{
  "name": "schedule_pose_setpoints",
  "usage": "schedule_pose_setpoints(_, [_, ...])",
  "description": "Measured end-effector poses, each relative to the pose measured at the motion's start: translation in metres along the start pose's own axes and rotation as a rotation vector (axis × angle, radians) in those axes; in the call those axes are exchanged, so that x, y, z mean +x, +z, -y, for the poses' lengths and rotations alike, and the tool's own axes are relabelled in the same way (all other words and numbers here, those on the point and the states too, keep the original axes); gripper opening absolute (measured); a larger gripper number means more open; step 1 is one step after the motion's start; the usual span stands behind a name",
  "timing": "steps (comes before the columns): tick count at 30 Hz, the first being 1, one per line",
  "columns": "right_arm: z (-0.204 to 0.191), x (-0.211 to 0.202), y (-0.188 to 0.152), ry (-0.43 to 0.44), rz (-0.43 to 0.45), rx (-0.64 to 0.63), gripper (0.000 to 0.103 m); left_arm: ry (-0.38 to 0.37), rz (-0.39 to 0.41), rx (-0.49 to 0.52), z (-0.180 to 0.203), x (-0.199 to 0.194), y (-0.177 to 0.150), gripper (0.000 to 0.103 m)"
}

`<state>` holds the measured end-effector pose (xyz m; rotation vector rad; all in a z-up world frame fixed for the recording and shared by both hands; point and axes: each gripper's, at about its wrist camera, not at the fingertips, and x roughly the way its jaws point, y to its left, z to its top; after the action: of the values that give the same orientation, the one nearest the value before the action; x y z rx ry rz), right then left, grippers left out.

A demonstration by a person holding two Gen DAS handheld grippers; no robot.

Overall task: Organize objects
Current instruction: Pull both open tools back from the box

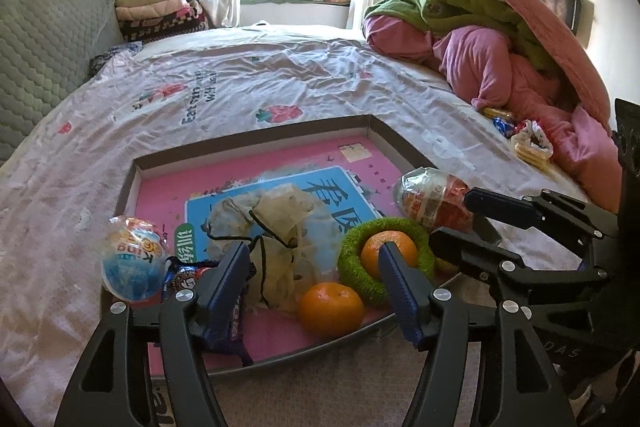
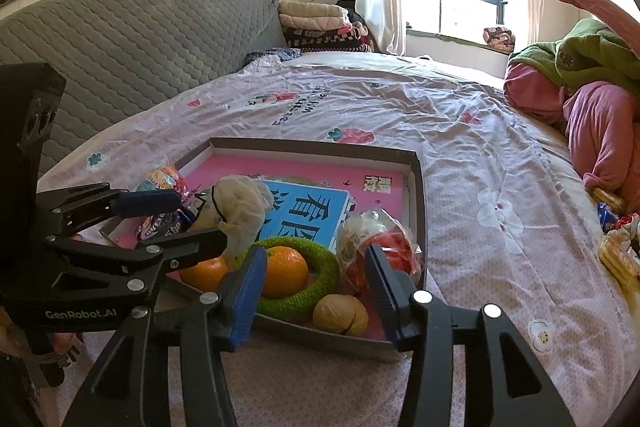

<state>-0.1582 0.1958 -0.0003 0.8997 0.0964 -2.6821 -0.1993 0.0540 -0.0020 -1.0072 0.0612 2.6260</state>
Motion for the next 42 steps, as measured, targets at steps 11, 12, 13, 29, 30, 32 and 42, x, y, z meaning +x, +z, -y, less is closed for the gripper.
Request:
schedule_pose_setpoints(11, [0.004, -0.004, 0.002, -0.009, 0.018, 0.016, 0.058, 0.035, -0.001, -0.038, -0.010, -0.004, 0.004, 0.070])
schedule_pose_setpoints(12, [0.004, -0.004, 0.002, -0.009, 0.017, 0.016, 0.058, 0.039, 0.001, -0.040, -0.010, -0.004, 0.004, 0.070])
schedule_pose_setpoints(13, [0.005, -0.004, 0.002, -0.012, 0.017, 0.016, 0.058, 0.043, 0.003, -0.042, -0.011, -0.004, 0.004, 0.070])
schedule_pose_setpoints(29, [0.003, -0.001, 0.000, -0.009, 0.005, 0.011, 0.059, 0.083, 0.023, -0.068, -0.021, -0.012, 0.007, 0.079])
schedule_pose_setpoints(30, [0.002, -0.001, 0.000, -0.009, 0.008, 0.011, 0.059, 0.092, 0.029, -0.072, -0.022, -0.015, 0.008, 0.079])
schedule_pose_setpoints(32, [0.002, -0.002, 0.001, -0.004, 0.011, 0.010, 0.060, 0.108, 0.036, -0.079, -0.023, -0.019, 0.008, 0.079])
schedule_pose_setpoints(42, [-0.007, -0.008, 0.003, 0.019, 0.031, -0.001, 0.070, 0.198, 0.048, -0.103, -0.030, -0.037, 0.004, 0.080])
